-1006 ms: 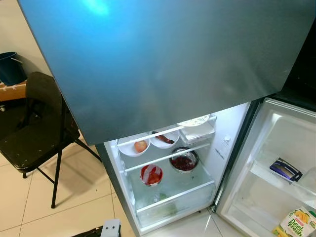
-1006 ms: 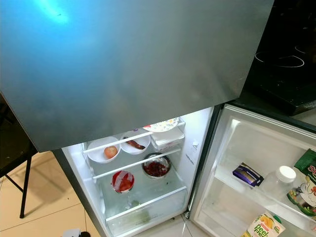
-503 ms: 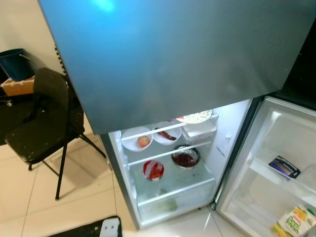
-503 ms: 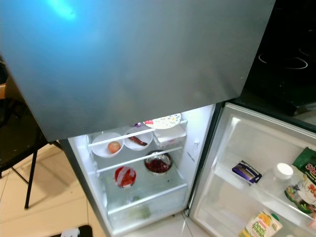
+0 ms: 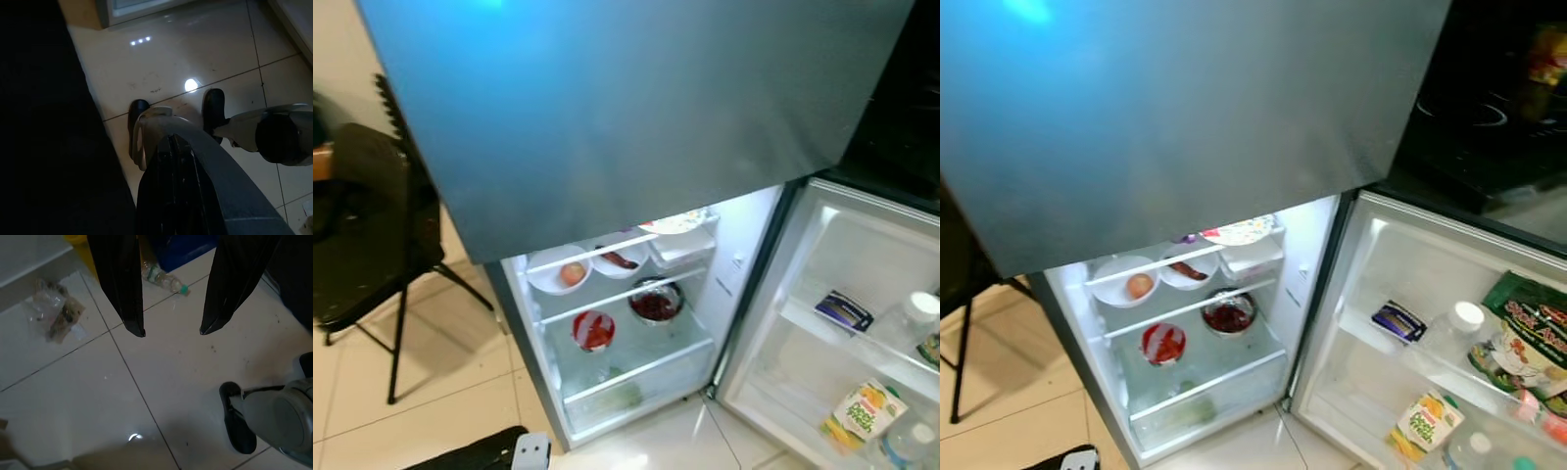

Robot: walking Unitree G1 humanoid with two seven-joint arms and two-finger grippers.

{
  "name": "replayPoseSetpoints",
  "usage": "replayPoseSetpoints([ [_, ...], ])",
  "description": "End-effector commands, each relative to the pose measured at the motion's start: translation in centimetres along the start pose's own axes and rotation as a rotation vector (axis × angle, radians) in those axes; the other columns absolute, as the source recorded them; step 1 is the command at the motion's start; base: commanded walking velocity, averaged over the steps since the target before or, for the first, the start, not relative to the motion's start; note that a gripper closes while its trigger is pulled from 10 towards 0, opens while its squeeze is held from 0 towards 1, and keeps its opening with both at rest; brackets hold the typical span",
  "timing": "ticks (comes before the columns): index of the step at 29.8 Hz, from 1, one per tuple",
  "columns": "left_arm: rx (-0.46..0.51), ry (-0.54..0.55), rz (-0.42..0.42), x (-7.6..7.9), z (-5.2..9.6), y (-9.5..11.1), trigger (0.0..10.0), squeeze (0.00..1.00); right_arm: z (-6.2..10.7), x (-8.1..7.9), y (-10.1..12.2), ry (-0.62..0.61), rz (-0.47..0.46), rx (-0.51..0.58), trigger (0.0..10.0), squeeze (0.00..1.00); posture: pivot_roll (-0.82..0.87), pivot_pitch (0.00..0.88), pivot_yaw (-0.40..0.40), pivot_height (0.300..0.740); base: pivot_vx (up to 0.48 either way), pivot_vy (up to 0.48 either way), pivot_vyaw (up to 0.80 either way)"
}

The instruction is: Restocking fridge

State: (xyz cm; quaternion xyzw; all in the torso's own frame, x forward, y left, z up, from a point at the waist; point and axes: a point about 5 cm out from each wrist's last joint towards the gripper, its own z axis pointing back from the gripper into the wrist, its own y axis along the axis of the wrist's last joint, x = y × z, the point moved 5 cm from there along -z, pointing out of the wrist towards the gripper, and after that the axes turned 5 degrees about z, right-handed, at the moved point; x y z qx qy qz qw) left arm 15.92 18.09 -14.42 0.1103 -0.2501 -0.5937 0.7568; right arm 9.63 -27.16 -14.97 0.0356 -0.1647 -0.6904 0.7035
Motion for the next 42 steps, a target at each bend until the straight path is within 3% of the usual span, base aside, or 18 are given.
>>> replayPoseSetpoints([
  [1, -0.024, 0.002, -0.002, -0.04, 0.07, -0.64, 10.0, 0.00, -0.05, 0.13, 1.09, -0.002, 0.009, 0.030, 10.0, 0.00, 0.00, 0.000, -0.038, 0.732, 0.000, 0.000, 0.00],
  [42, -0.035, -0.001, -0.011, 0.22, 0.02, -0.95, 10.0, 0.00, -0.06, 0.13, 1.42, 0.003, 0.032, 0.034, 10.0, 0.00, 0.01, 0.000, -0.049, 0.732, -0.291, 0.000, 0.00],
])
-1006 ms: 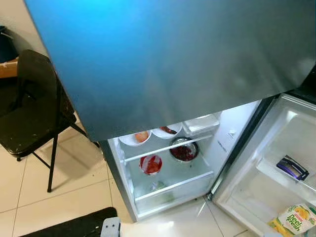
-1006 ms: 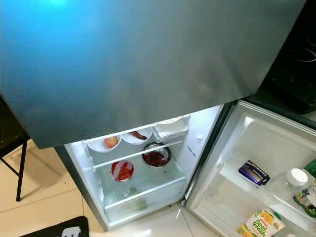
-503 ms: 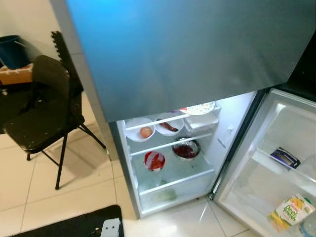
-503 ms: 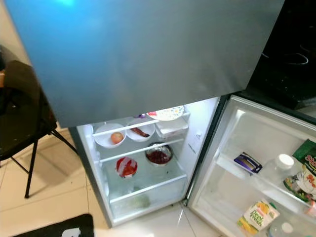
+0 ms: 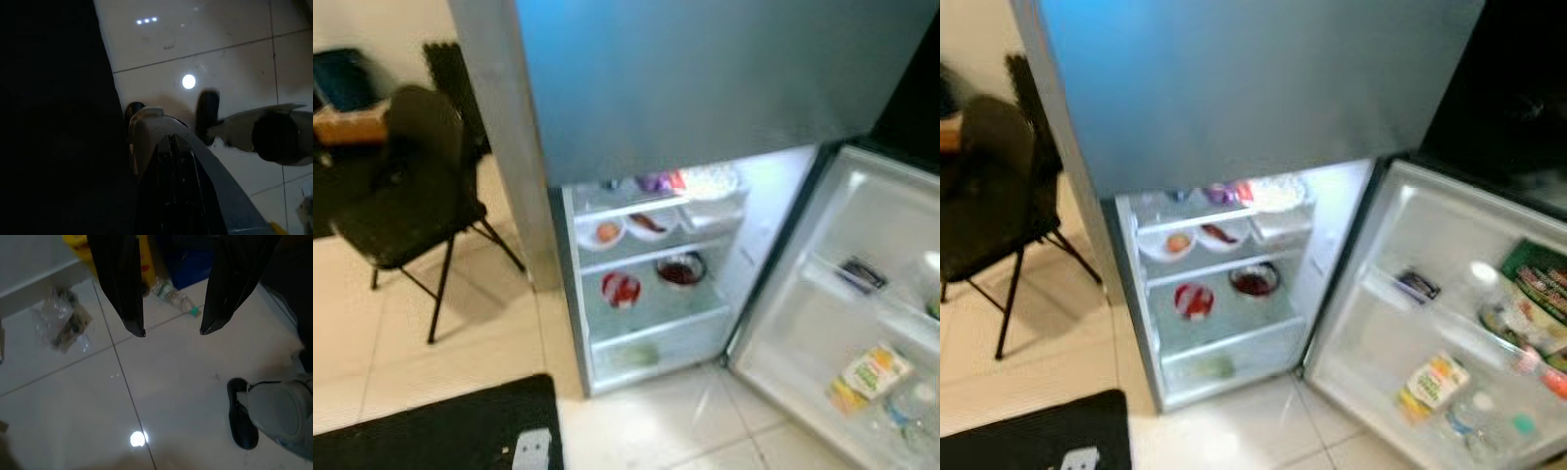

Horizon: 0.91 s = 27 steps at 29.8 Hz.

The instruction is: Restocking fridge

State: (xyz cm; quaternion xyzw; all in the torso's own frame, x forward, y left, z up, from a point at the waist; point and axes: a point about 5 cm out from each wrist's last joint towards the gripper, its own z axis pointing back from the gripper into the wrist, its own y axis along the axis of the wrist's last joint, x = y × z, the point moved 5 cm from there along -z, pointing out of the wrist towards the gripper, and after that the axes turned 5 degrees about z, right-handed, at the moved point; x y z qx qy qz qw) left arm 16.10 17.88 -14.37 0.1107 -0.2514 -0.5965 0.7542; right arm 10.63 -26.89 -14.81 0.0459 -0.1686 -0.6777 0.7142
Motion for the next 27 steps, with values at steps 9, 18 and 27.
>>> replayPoseSetpoints([
  [9, -0.024, -0.023, -0.042, -0.03, 0.21, -0.82, 10.0, 0.00, 0.02, 0.37, 0.26, -0.009, 0.002, 0.007, 10.0, 0.00, 0.00, 0.000, -0.049, 0.732, 0.000, 0.000, 0.00],
  [18, -0.037, -0.029, -0.050, -0.04, 0.28, -1.21, 10.0, 0.00, 0.02, 0.32, 0.18, -0.008, 0.000, 0.006, 10.0, 0.00, 0.00, 0.000, -0.046, 0.732, 0.000, -0.463, 0.00],
  [27, -0.040, -0.031, -0.047, 0.00, 0.29, -1.29, 10.0, 0.00, 0.02, 0.34, 0.25, -0.010, -0.004, 0.010, 10.0, 0.00, 0.00, 0.000, -0.045, 0.732, 0.000, -0.480, 0.00],
])
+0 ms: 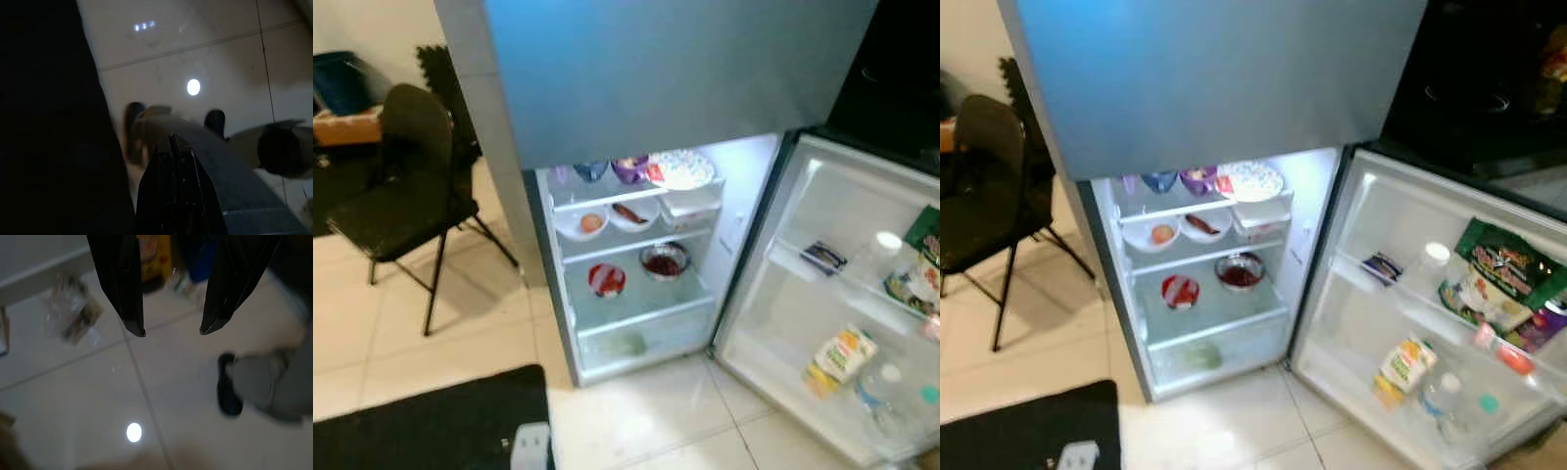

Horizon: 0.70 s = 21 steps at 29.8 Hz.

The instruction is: Restocking fridge

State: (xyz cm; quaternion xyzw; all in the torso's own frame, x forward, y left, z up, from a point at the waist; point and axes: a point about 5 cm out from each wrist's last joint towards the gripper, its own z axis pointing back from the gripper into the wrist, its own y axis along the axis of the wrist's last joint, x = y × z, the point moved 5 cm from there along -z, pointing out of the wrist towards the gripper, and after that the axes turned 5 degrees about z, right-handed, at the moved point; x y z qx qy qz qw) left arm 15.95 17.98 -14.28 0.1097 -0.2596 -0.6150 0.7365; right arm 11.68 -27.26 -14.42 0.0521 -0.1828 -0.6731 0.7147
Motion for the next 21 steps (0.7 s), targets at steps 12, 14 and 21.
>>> replayPoseSetpoints([
  [12, -0.048, -0.005, 0.001, 0.09, 0.15, -1.39, 10.0, 0.00, 0.05, -0.22, -0.86, 0.007, 0.000, -0.025, 10.0, 0.00, 0.00, 0.000, -0.045, 0.732, 0.000, -0.480, -0.27],
  [14, -0.047, -0.006, 0.001, 0.13, 0.14, -1.34, 10.0, 0.00, 0.05, -0.22, -0.84, 0.006, -0.002, -0.024, 10.0, 0.00, 0.00, 0.000, -0.045, 0.732, 0.000, -0.480, -0.64],
  [21, -0.046, -0.006, 0.001, 0.13, 0.12, -1.26, 10.0, 0.00, 0.05, -0.18, -0.75, 0.004, -0.011, -0.019, 10.0, 0.00, 0.00, 0.000, -0.044, 0.732, 0.000, -0.480, -0.43],
])
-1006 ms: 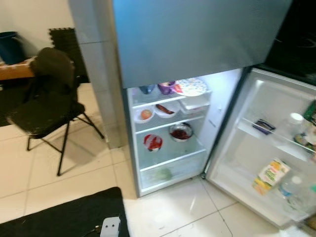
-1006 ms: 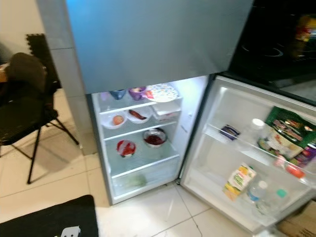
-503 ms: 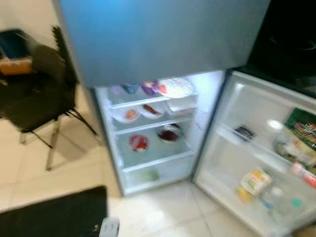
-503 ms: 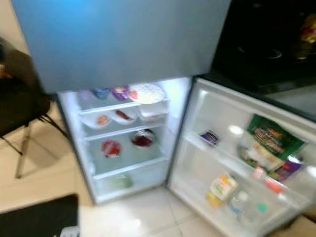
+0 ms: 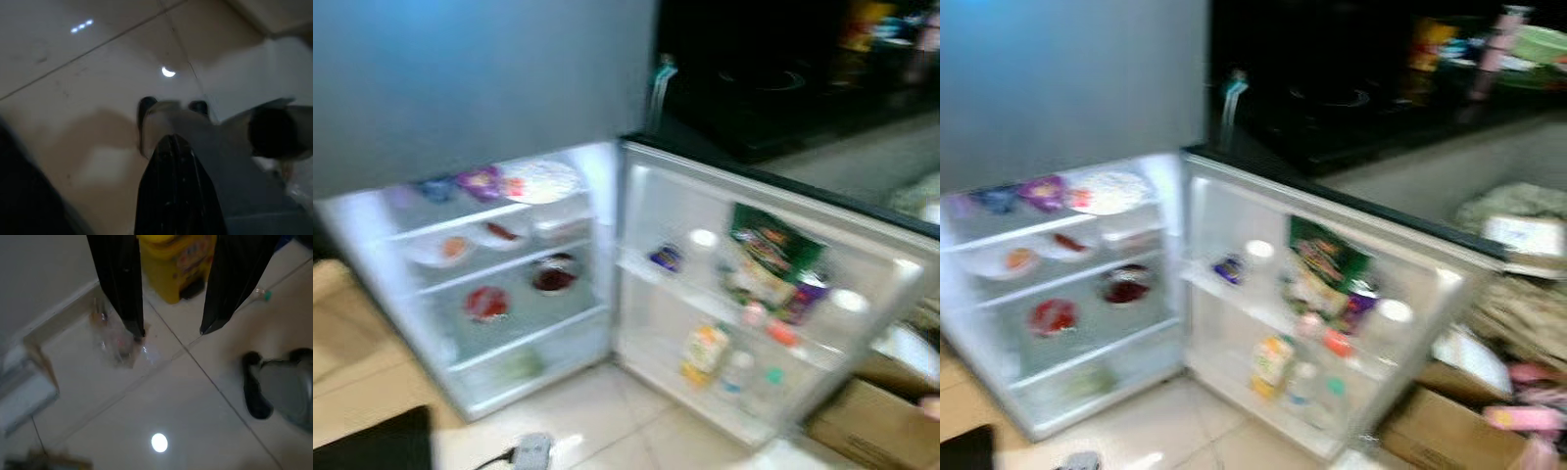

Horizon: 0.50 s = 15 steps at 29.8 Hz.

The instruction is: Restocking fridge

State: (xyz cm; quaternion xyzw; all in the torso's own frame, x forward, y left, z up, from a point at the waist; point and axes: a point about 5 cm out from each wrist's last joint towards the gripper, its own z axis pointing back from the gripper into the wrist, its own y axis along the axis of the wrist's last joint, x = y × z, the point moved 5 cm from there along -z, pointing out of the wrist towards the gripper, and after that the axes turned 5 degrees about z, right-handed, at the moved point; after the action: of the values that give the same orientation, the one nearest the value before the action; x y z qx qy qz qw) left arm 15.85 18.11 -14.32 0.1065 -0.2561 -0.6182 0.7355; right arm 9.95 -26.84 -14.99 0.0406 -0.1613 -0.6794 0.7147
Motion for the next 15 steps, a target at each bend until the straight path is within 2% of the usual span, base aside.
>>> replayPoseSetpoints([
  [1, -0.036, 0.000, 0.012, 0.20, 0.08, -1.20, 10.0, 0.00, -0.01, 0.43, 1.04, -0.012, -0.002, 0.029, 10.0, 0.00, 0.00, 0.000, -0.044, 0.732, 0.000, -0.274, 0.00],
  [14, -0.036, -0.003, 0.009, 0.24, 0.09, -1.27, 10.0, 0.00, -0.01, 0.44, 1.00, -0.011, -0.003, 0.030, 10.0, 0.00, 0.00, 0.000, -0.046, 0.732, 0.000, 0.000, 0.00],
  [15, -0.037, -0.013, 0.002, 0.37, 0.08, -1.26, 10.0, 0.00, -0.01, 0.39, 1.02, -0.010, -0.001, 0.030, 10.0, 0.00, 0.00, 0.000, -0.045, 0.732, 0.000, -0.375, 0.00],
])
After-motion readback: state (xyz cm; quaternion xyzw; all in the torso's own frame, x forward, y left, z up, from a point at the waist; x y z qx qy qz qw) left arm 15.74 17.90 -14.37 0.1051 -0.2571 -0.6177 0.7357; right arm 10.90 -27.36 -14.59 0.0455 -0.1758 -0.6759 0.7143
